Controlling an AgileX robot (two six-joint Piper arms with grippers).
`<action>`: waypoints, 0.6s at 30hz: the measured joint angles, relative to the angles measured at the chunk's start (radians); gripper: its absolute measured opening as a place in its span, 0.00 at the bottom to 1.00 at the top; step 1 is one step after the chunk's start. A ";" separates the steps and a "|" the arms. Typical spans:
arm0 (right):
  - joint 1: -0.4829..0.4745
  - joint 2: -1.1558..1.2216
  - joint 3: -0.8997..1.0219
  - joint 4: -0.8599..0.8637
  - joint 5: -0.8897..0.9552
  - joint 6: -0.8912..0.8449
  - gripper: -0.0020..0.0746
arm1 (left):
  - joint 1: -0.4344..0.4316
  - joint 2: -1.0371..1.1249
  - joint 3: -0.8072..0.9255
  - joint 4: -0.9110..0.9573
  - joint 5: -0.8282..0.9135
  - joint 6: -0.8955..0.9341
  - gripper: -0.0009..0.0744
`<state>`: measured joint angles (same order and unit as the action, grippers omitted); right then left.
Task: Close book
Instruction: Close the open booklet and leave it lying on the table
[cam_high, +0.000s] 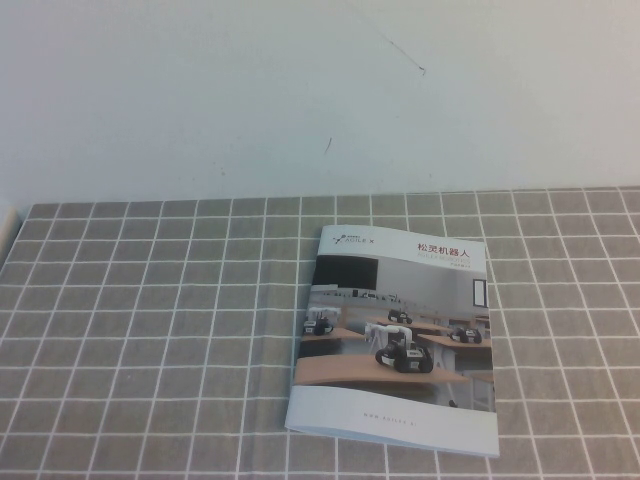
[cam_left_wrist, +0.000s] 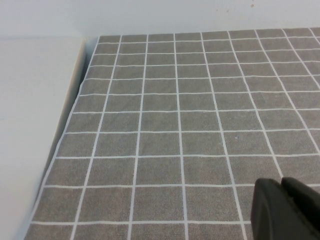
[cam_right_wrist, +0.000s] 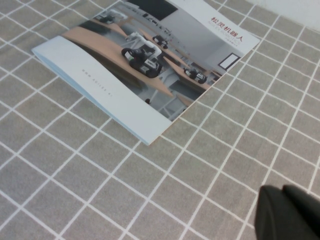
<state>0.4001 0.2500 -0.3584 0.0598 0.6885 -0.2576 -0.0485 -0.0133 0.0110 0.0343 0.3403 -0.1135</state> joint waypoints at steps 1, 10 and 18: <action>0.000 0.000 0.000 0.000 0.000 0.000 0.02 | 0.000 0.000 0.000 0.000 0.000 0.000 0.01; 0.000 0.000 0.000 0.000 0.000 0.000 0.02 | 0.000 0.000 0.000 0.000 0.000 0.000 0.01; -0.040 -0.036 0.002 -0.014 -0.005 -0.012 0.02 | 0.000 0.000 0.000 0.000 0.000 0.002 0.01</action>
<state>0.3604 0.2140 -0.3566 0.0459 0.6833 -0.2697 -0.0485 -0.0133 0.0110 0.0343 0.3403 -0.1115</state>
